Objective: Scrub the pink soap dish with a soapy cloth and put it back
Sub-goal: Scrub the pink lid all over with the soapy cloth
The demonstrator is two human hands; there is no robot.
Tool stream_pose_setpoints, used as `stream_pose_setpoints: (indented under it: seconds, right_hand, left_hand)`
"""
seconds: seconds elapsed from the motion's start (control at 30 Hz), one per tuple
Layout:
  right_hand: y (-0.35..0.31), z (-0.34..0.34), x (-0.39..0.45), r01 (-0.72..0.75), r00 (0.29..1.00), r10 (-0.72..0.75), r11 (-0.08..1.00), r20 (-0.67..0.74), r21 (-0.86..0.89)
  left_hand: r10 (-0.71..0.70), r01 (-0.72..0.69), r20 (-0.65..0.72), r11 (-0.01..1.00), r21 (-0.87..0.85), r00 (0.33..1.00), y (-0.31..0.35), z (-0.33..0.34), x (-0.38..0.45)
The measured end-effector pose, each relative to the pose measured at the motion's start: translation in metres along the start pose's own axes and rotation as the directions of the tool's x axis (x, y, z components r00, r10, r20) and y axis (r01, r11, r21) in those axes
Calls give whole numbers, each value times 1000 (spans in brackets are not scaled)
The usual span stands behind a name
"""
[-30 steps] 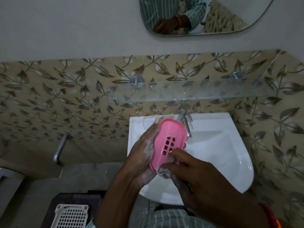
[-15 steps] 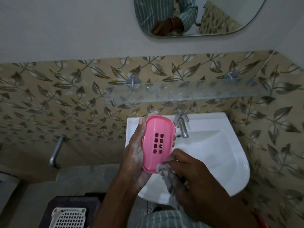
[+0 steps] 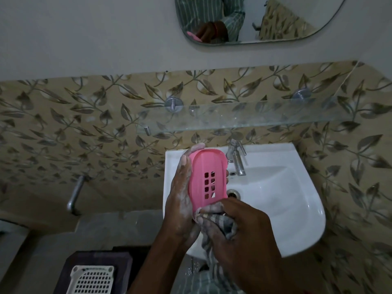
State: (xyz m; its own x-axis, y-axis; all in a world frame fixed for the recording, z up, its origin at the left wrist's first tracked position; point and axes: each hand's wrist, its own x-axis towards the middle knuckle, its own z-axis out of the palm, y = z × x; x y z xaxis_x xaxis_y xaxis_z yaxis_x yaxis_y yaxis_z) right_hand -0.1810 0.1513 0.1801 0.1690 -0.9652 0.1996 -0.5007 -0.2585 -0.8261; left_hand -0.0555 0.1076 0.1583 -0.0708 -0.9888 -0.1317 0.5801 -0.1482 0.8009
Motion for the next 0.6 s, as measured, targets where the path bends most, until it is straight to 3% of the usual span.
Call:
stream_pose_setpoints:
  seconds: [0.13, 0.27, 0.37, 0.6]
  right_hand:
    - [-4, -10, 4, -123, 987, 128, 991, 99, -52]
    - [-1, -14, 4, 71, 972, -16, 970, 233, -232]
    - [1, -17, 6, 105, 943, -13, 960, 331, -260]
    - [-1, -6, 5, 174, 977, -144, 964, 159, -199]
  left_hand:
    - [-25, 25, 16, 1000, 10, 1000, -1, 0, 0]
    - [-215, 216, 40, 976, -13, 976, 0, 4, 0]
    - [-317, 318, 30, 948, -34, 948, -2, 5, 1]
    - [-230, 231, -86, 973, -2, 969, 1, 5, 4]
